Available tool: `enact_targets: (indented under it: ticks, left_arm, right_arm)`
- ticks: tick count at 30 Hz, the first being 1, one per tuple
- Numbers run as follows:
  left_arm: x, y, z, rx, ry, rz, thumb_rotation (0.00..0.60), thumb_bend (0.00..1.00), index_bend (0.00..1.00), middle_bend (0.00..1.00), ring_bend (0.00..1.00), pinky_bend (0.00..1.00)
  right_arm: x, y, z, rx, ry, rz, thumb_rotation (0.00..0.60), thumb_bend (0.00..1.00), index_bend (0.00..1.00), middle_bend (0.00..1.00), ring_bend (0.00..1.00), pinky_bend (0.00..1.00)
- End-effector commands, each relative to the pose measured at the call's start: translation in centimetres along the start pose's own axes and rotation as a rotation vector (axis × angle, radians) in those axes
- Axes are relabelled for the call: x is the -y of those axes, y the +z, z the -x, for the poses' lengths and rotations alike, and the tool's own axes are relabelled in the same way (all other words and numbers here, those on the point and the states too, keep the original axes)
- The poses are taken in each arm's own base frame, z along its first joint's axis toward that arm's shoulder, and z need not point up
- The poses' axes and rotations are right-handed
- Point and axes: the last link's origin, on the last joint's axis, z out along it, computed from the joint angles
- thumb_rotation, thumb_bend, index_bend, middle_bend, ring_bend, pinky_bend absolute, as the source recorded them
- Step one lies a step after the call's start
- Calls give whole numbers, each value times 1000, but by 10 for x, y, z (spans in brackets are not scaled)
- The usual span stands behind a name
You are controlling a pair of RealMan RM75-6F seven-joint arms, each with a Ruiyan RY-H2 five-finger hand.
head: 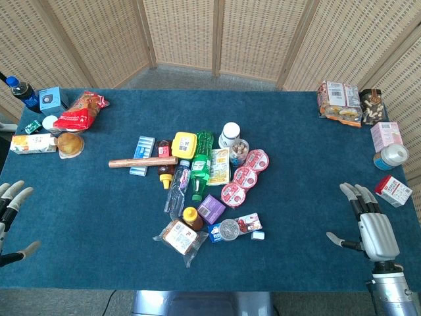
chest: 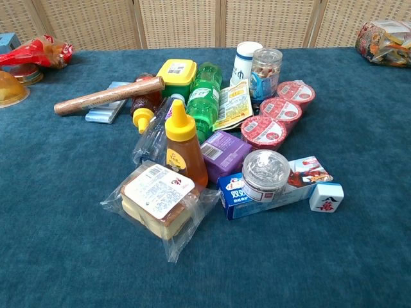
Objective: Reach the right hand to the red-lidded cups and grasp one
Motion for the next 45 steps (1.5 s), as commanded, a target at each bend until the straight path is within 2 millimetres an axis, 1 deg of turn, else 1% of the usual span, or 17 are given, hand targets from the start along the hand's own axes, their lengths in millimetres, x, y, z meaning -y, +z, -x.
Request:
enact_targets:
  ticks: [1, 5, 8, 10, 14, 16, 22, 27, 31, 36, 40, 45]
  left_arm:
    - [0, 0, 0, 0, 1, -1, 600, 19, 98, 0, 0, 0]
    - [0, 0, 0, -2, 3, -1, 600, 21, 98, 0, 0, 0]
    - [0, 0, 0, -5, 4, -5, 600, 19, 99, 0, 0, 0]
    - [1, 1, 0, -4, 8, -8, 600, 20, 99, 0, 0, 0]
    - [3, 2, 2, -1, 17, -17, 600, 19, 99, 0, 0, 0]
    - [4, 3, 2, -2, 22, -24, 600, 19, 98, 0, 0, 0]
    - [7, 6, 5, 2, 33, -40, 600, 19, 98, 0, 0, 0]
    - [12, 10, 9, 16, 39, -59, 600, 19, 98, 0, 0, 0]
    - [15, 12, 10, 19, 42, -73, 600, 14, 98, 0, 0, 0]
    - [19, 14, 12, 24, 45, -89, 600, 14, 98, 0, 0, 0]
    - [21, 15, 12, 20, 47, -101, 600, 13, 98, 0, 0, 0]
    - [26, 18, 13, 21, 53, -122, 600, 14, 98, 0, 0, 0]
  right_arm:
    - [0, 0, 1, 4, -1, -1, 600, 0, 0, 0, 0, 0]
    - [-1, 1, 6, 25, -8, -3, 600, 0, 0, 0, 0, 0]
    - [-1, 4, 15, 67, -28, -20, 600, 0, 0, 0, 0, 0]
    - [-2, 10, 23, 105, -47, -39, 600, 0, 0, 0, 0, 0]
    - [-1, 29, 36, 181, -80, -88, 600, 0, 0, 0, 0, 0]
    - [2, 43, 41, 211, -97, -123, 600, 0, 0, 0, 0, 0]
    - [17, 80, 54, 281, -135, -219, 600, 0, 3, 0, 0, 0]
    - [32, 103, 68, 307, -179, -295, 600, 0, 45, 31, 0, 0]
    - [43, 116, 79, 333, -215, -347, 600, 0, 74, 74, 0, 0]
    - [58, 131, 92, 368, -261, -408, 600, 0, 79, 77, 0, 0]
    - [68, 146, 97, 373, -278, -433, 600, 0, 82, 78, 0, 0]
    - [80, 162, 98, 363, -285, -460, 600, 0, 83, 81, 0, 0]
